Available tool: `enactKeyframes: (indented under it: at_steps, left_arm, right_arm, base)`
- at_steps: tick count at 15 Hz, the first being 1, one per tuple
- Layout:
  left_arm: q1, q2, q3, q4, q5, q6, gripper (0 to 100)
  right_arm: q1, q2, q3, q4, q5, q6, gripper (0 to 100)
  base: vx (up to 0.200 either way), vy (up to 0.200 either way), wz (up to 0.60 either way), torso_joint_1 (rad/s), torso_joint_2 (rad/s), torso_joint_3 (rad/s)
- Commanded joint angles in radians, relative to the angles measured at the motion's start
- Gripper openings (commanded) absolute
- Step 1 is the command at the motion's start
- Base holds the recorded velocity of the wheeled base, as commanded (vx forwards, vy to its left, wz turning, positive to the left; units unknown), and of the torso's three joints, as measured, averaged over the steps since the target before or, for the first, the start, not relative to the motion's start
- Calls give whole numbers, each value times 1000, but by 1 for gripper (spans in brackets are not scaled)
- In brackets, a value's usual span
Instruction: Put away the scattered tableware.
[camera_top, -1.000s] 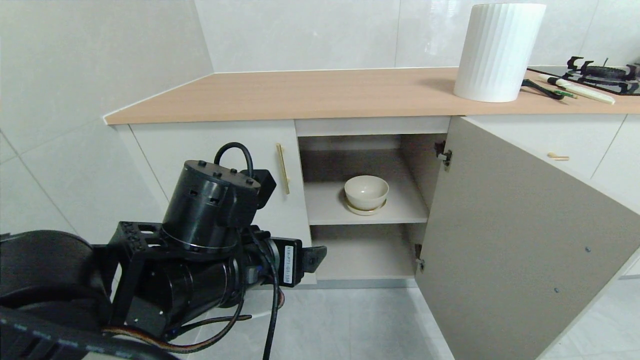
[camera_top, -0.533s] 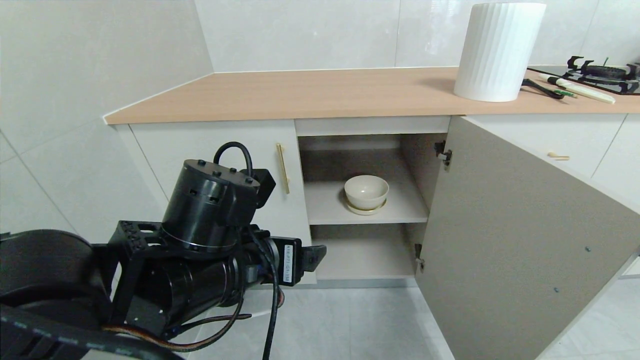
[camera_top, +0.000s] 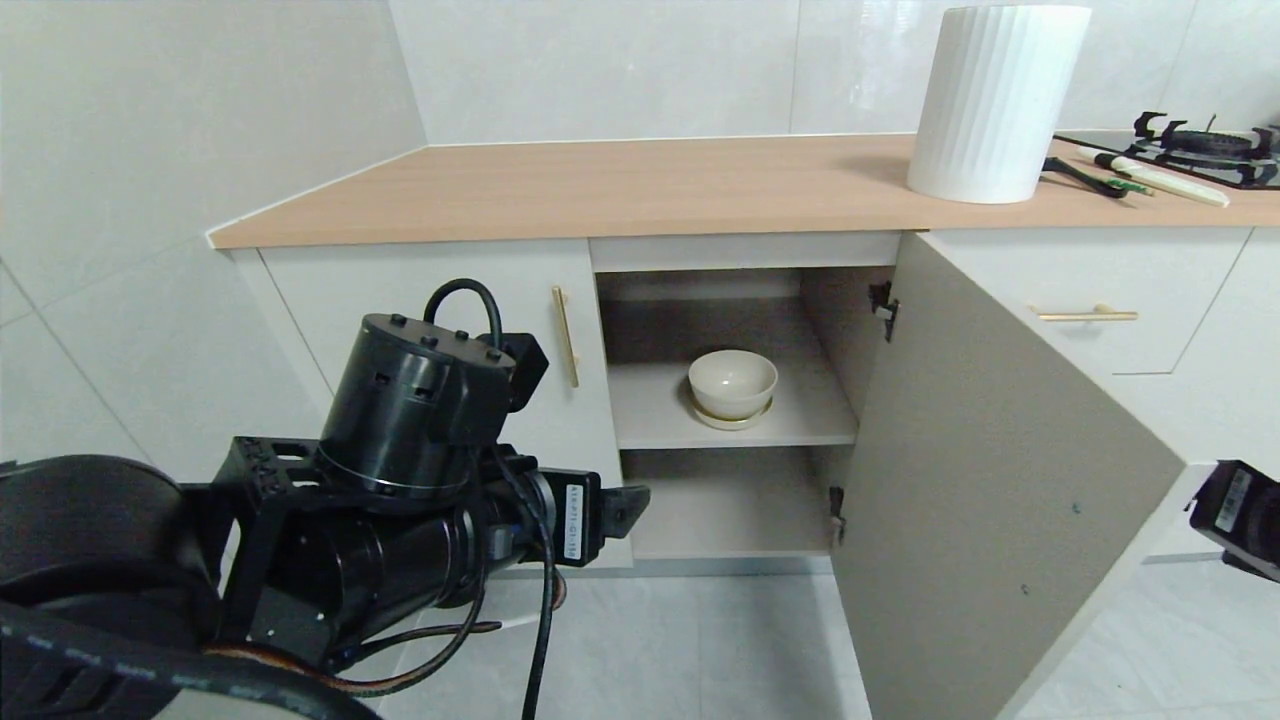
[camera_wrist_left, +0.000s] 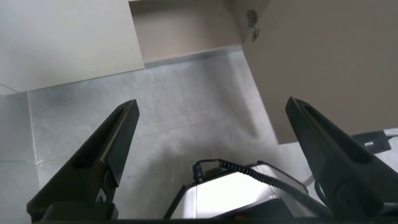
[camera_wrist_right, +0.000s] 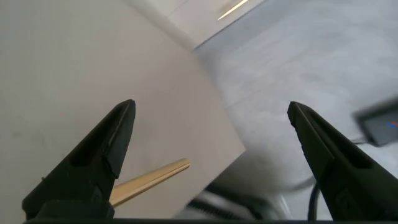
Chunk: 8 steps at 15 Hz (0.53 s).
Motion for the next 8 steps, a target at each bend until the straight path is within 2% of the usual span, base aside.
enactKeyframes:
  at_steps: [1,5,8]
  left_arm:
    - [3,-1,0,0,1,1,100]
    - [6,-2,0,0,1,6,100]
    - [7,-2,0,0,1,6,100]
  right_arm:
    - [178,53,-28,3,-2,5,100]
    - [380,206,-140,0,-2,23,100]
    - [414,328,-233,-3,4,16,100]
  base:
    - [0,0,0,0,0,0]
    - [0,0,0,0,0,0]
    - [0,0,0,0,0,0]
